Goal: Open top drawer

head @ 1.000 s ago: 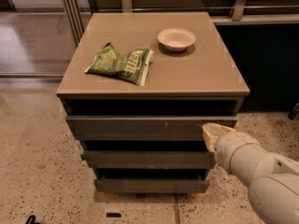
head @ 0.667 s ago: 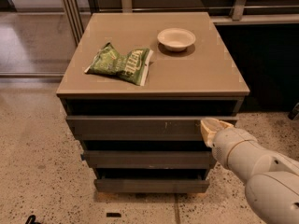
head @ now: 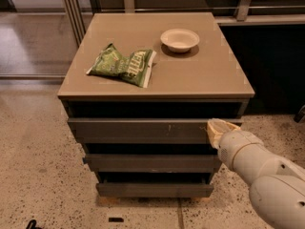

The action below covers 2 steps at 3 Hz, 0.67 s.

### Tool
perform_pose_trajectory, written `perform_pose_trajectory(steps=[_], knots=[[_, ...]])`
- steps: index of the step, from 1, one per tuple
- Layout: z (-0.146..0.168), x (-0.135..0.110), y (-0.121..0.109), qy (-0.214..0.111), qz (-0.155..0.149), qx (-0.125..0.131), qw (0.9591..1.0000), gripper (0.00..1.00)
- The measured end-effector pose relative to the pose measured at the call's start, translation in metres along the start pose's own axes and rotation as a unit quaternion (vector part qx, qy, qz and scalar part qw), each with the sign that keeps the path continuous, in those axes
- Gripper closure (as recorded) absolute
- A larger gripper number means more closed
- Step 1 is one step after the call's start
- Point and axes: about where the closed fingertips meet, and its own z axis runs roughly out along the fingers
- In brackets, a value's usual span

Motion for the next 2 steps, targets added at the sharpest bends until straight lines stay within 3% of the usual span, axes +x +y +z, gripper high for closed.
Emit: perform_pose_trajectory(steps=[2], knots=[[0.041, 0.006, -0.02, -0.019, -0.002, 0.03, 0.9994, 1.0]])
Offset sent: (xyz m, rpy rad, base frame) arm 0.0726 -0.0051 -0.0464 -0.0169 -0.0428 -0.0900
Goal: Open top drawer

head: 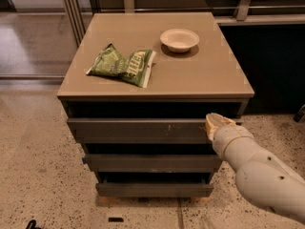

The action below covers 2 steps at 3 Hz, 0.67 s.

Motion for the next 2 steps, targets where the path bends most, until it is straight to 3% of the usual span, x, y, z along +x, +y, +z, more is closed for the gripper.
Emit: perform_pose_trajectory(steps=[2], knots=[[0.055, 0.005, 0.003, 0.016, -0.016, -0.005, 0.9997, 1.0]])
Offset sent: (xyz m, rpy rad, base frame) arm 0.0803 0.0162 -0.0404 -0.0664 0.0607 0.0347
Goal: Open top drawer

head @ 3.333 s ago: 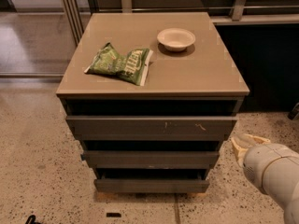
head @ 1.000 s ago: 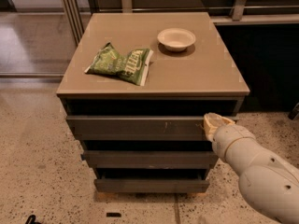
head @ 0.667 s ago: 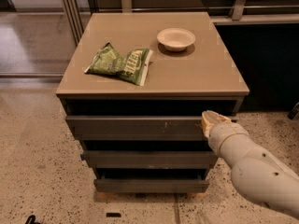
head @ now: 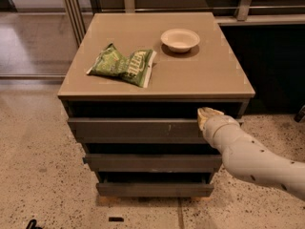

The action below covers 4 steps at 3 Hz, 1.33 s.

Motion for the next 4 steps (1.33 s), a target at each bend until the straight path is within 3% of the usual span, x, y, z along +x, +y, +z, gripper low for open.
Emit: perform_pose_trajectory(steps=[2, 4], knots=[[0.041, -0.01, -0.019, 0.038, -0.02, 0.026, 0.9987, 1.0], [0.045, 0.003, -0.018, 0.055, -0.019, 0.028, 0.9979, 1.0]])
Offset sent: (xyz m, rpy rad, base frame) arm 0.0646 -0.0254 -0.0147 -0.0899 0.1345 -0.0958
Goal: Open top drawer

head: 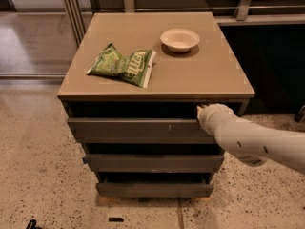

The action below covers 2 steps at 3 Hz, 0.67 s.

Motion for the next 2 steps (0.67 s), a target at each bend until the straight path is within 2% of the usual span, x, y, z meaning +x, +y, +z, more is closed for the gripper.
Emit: perform_pose_trajectory(steps=[2], knots=[[0.007, 0.024, -0.002, 0.048, 0.007, 0.004, 0.9988, 1.0]])
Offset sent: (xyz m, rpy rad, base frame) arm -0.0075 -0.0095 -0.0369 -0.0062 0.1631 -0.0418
